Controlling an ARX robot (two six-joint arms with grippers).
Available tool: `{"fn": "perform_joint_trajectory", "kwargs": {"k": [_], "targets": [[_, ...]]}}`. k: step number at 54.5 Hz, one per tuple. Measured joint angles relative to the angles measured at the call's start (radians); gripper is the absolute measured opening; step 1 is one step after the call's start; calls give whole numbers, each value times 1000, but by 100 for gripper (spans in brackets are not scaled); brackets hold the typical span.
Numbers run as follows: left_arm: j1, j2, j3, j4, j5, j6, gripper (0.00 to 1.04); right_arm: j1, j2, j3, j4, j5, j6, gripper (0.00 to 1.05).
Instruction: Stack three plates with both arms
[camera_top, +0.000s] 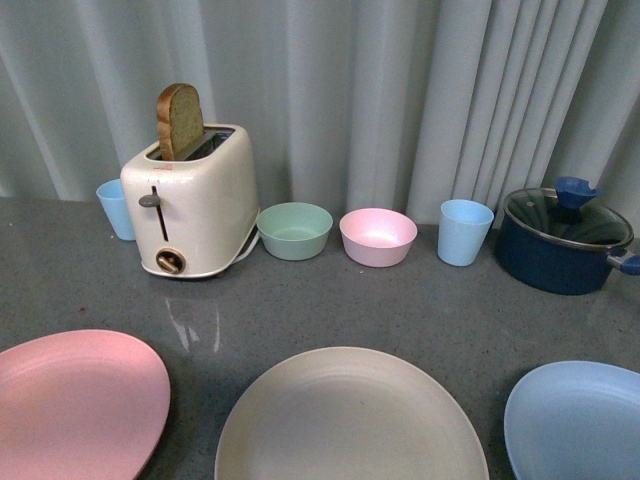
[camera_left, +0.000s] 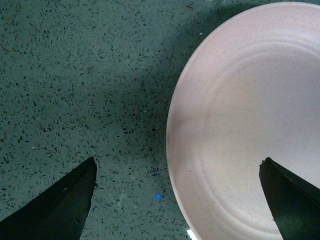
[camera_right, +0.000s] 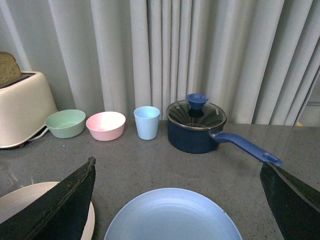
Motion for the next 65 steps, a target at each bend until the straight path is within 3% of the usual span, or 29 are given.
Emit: {"fn": "perform_joint_trajectory", "kwargs": {"k": [35,65], "targets": [[-97,89,31,1,-37,-34,98,0,0,0,0,0,0,97],[-116,117,45,-39,-77,-39,98,0,0,0,0,0,0,97]]}}
